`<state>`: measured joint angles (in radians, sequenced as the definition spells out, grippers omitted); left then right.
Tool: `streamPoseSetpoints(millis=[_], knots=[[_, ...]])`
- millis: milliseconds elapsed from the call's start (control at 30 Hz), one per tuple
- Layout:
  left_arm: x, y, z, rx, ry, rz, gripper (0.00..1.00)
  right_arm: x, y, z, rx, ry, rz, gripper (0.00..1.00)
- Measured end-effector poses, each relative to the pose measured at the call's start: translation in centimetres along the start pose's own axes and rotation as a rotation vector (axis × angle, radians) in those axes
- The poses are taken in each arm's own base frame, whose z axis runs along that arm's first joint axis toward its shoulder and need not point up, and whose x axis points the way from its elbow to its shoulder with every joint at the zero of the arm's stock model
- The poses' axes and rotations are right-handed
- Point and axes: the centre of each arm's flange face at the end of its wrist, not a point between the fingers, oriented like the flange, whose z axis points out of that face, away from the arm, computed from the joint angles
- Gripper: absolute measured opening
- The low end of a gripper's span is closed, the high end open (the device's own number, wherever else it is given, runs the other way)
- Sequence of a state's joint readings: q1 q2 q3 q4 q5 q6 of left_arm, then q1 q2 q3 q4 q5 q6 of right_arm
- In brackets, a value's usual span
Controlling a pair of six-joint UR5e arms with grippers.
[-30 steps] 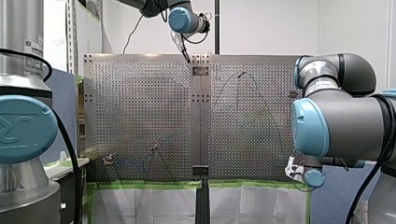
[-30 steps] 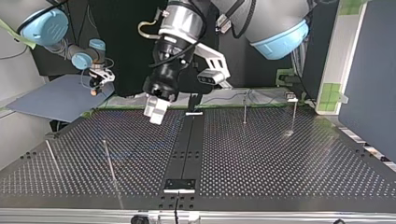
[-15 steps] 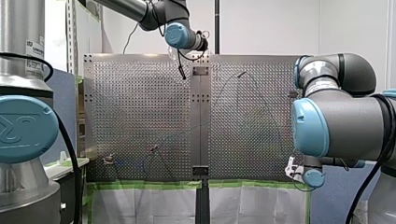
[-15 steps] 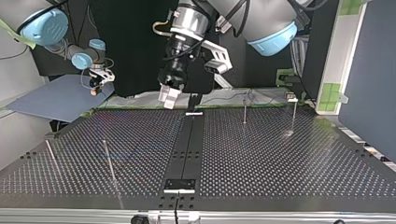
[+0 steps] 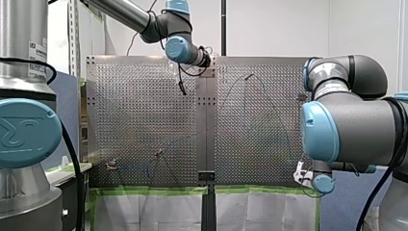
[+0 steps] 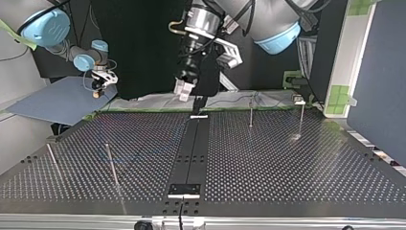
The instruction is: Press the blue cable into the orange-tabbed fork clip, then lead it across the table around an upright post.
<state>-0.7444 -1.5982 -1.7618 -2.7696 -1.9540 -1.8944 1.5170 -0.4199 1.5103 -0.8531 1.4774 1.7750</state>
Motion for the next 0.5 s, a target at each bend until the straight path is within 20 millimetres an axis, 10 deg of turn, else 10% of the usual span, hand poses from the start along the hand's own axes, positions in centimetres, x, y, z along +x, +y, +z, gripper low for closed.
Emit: streamPoseSetpoints(millis=[500], knots=[[4.6,4.4,-1.3,-0.013,0.023,-0.056,1.0,-0.1,-0.3,0.0,0.004,-0.002,-0.002,0.0]])
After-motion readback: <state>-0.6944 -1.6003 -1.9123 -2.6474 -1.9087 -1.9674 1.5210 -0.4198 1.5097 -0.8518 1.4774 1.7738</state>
